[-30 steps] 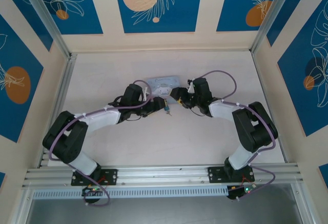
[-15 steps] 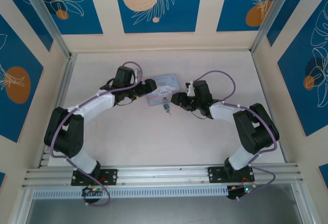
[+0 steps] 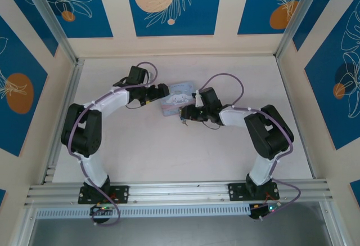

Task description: Unlock the padlock with the key

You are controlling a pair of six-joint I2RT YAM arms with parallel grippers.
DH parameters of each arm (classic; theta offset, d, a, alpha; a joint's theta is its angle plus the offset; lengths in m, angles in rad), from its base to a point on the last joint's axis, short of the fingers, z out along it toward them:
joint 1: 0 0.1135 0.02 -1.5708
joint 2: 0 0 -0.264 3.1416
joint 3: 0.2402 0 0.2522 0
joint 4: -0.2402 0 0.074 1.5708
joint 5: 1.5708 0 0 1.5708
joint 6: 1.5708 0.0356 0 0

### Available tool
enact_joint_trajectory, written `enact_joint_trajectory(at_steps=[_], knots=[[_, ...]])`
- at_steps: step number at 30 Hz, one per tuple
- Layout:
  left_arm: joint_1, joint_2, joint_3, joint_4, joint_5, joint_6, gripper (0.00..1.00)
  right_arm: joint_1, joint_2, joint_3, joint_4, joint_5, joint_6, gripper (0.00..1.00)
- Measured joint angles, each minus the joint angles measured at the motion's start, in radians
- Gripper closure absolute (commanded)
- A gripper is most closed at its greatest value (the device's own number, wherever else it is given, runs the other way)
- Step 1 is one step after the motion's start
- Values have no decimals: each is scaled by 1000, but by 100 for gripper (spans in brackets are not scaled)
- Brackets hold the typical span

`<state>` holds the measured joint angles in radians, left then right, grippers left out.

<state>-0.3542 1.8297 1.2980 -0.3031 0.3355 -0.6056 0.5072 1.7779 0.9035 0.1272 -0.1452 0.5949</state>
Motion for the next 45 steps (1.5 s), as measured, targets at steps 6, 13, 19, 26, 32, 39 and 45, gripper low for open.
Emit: enact_joint_trajectory(at_steps=[6,13,19,26,32,39,45], knots=[[1,19,10,-7,4,7,6,21,26,10,-18,8,-21,56],[1,28,18,-12,5,7,5,37,47,26,-32,15,-37,63],[3,42,23,-12,8,11,5,42,52,27,-34,27,-47,73],[5,46,23,-11,7,14,5,43,56,32,-33,42,-36,89],[5,45,0,-13,3,14,5,43,49,29,-36,57,-3,91],[6,45,-33,-28,-31,33,4,42,5,8,-53,60,91,95],[6,34,-47,-22,-39,37,4,39,-6,-1,-45,54,211,98]])
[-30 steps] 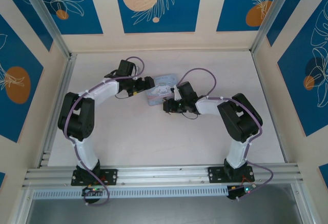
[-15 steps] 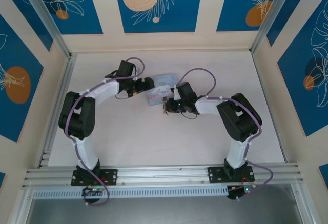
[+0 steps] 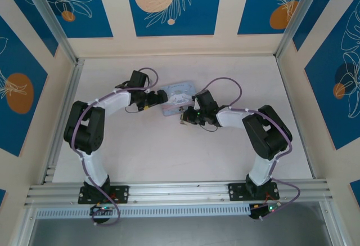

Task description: Unlock the padlock with the key

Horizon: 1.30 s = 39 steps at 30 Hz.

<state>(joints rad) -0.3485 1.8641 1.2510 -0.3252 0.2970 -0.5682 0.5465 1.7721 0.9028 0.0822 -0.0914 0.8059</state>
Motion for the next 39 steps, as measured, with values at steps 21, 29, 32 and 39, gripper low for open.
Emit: enact_joint_trajectory(at_steps=[21,29,32,39], knots=[[0,-44,-108,121,16,-42,4,54,39,-48,210,42,539,100],[0,-44,-115,133,24,-50,5,63,65,-49,251,129,669,100],[0,-44,-116,135,26,-50,5,62,65,-49,256,155,685,100],[0,-44,-116,135,27,-51,5,50,11,-129,304,224,694,100]])
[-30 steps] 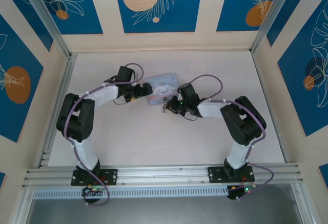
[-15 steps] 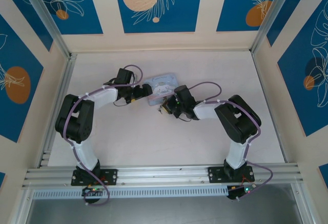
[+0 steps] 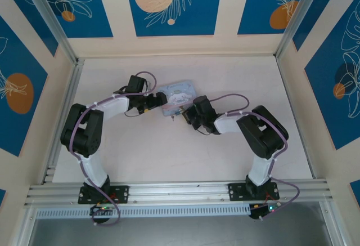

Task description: Unlock the padlock with the key

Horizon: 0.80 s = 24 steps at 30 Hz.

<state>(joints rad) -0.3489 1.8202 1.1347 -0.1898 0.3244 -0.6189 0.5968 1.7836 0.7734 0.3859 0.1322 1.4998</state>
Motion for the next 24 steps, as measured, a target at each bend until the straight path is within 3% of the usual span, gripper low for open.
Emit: enact_joint_trajectory(at_steps=[3,8,10,24], knots=[[0,0,0,0,0,0,5,-14,-63,-63,3,27,0,100],[0,0,0,0,0,0,5,-28,-113,-84,18,24,-44,66],[0,0,0,0,0,0,5,-26,-113,-84,32,12,-68,60],[0,0,0,0,5,-1,6,18,-6,-21,108,-61,-137,61]])
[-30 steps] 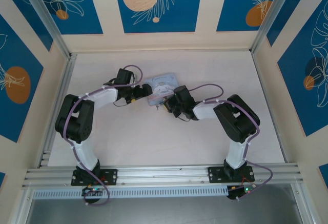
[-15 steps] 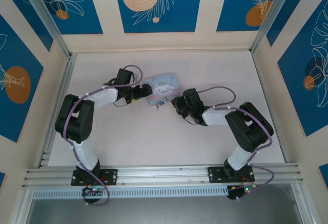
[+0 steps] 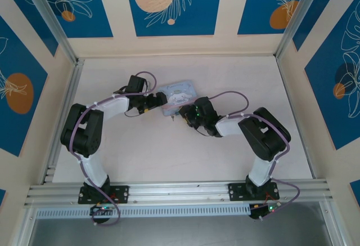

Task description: Unlock the padlock with the key

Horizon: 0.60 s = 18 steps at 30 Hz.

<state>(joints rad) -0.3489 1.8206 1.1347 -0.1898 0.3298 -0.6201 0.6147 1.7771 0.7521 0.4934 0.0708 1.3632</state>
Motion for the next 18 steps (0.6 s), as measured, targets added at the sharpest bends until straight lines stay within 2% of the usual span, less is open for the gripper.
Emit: enact_joint_trajectory(at_steps=[6,14,18], knots=[[0,0,0,0,2,0,6,16,29,40,-21,2,-12,59],[0,0,0,0,2,0,7,21,56,94,-87,12,-55,66],[0,0,0,-1,2,1,7,26,68,130,-154,20,-85,57]])
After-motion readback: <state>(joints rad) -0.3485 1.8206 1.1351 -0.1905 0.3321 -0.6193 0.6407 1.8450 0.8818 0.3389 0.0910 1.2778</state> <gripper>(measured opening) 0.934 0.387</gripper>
